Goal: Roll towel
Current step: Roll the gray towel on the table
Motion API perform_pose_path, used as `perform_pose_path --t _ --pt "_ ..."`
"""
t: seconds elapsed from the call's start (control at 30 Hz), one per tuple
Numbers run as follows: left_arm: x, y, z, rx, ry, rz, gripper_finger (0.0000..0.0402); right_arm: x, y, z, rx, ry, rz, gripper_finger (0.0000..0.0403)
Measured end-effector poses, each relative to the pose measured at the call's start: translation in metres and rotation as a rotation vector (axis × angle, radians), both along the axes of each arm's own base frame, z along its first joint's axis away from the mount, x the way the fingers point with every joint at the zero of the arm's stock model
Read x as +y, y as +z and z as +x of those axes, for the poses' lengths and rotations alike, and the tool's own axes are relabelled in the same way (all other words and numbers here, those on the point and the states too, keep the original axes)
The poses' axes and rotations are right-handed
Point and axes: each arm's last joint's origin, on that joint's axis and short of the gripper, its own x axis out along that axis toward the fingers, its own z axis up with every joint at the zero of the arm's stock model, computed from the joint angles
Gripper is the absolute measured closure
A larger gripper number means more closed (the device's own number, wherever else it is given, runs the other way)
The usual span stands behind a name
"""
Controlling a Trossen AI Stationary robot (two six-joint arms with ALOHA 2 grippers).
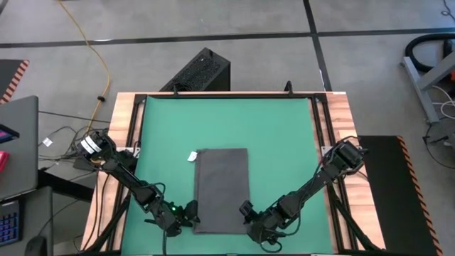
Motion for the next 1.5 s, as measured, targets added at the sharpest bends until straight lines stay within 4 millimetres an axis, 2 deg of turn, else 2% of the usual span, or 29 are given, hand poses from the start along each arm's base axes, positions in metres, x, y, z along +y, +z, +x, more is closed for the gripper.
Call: perform_pose_path --t 0.13,0.27,0.4,0.7,0.93,1.1,1.2,1.5 --pt "0.0 0.0 0.0 -0.002 0.002 -0.001 0.0194 0.0 -0.004 -0.007 0.053 0.053 -0.063 0.0198" --pt "0.0 0.0 0.0 0.002 0.018 -0.018 0.0194 -0.002 -0.006 -0.006 0.01 0.079 -0.163 0.0187" --pt "0.0 0.0 0.001 -0.003 0.021 -0.023 0.0194 -0.005 -0.006 -0.004 0.006 0.064 -0.168 0.0184" --pt "0.0 0.001 0.001 -0.019 0.005 -0.006 0.0194 -0.003 -0.014 0.0 0.008 0.194 -0.192 0.0184" --pt "0.003 0.002 0.005 -0.034 0.014 -0.015 0.0194 -0.003 -0.014 0.004 -0.037 0.171 -0.198 0.019" --pt "0.003 0.005 0.009 -0.048 0.022 -0.028 0.0197 -0.003 -0.014 0.004 -0.034 0.149 -0.192 0.022" --pt "0.001 0.008 0.011 -0.055 0.02 -0.036 0.0212 -0.004 -0.016 0.004 -0.018 0.116 -0.175 0.0249" --pt "0.0 0.007 0.01 -0.026 -0.013 -0.063 0.0303 -0.005 -0.02 0.003 0.026 0.062 -0.152 0.0358"
